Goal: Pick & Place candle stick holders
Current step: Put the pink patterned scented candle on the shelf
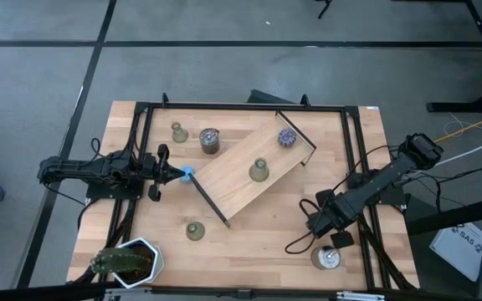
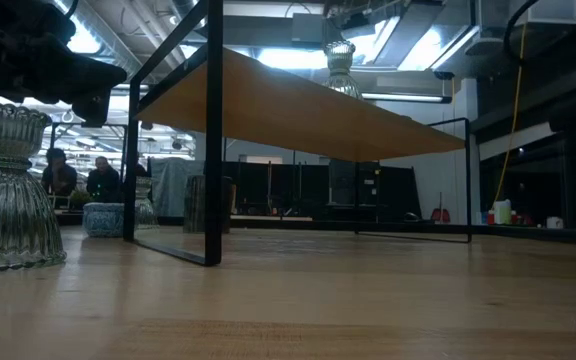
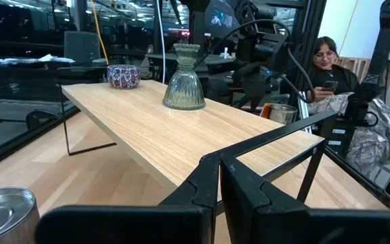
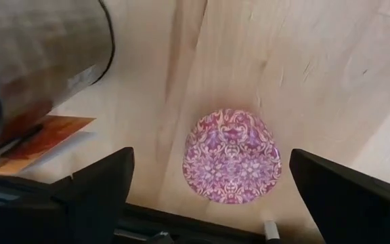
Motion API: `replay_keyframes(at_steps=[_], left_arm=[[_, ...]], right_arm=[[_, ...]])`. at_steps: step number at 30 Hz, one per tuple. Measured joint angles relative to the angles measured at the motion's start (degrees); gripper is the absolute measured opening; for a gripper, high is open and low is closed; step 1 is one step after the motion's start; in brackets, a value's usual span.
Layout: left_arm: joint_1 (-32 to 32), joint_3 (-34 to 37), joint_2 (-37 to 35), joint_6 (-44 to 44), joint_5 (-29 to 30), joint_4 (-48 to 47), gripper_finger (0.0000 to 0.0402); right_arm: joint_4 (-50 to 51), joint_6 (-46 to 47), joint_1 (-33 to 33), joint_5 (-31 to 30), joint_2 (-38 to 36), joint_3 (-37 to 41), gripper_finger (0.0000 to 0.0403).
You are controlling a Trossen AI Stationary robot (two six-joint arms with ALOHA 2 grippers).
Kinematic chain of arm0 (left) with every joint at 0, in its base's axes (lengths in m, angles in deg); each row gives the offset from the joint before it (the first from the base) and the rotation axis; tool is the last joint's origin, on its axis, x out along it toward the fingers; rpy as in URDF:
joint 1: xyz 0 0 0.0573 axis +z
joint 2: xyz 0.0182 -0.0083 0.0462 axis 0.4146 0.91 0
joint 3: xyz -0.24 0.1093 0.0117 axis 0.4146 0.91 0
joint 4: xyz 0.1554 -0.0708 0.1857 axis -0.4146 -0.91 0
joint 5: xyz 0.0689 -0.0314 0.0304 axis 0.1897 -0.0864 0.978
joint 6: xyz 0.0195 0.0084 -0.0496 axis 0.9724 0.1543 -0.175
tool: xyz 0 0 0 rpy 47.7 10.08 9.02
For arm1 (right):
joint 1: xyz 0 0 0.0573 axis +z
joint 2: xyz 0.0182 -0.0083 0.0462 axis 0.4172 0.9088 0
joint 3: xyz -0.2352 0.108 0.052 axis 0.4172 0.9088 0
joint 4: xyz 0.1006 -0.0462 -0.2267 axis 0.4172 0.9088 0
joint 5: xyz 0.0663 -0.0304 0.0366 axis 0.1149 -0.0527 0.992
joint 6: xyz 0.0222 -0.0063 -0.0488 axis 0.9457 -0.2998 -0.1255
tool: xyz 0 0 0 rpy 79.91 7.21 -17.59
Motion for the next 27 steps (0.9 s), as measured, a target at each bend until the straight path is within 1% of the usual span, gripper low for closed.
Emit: replay_keyframes(at_steps=[11,20,27], left_arm=[[-0.01,0.0,0.0,0.01,-0.01,0.0,0.0011],[-0.02,-0.01,0.0,0.02,-0.02,0.0,0.0012],[-0.02,0.01,0.0,0.0,0.0,0.0,0.0013]], right_arm=[[-0.42,0.76,-0.44,-0.11,0.0,4.36,0.0397],[-5.19,1.07,-0.44,-0.11,0.02,7.13,0.0397],[-5.46,1.22,-0.44,-0.1,0.02,9.36,0.0397]])
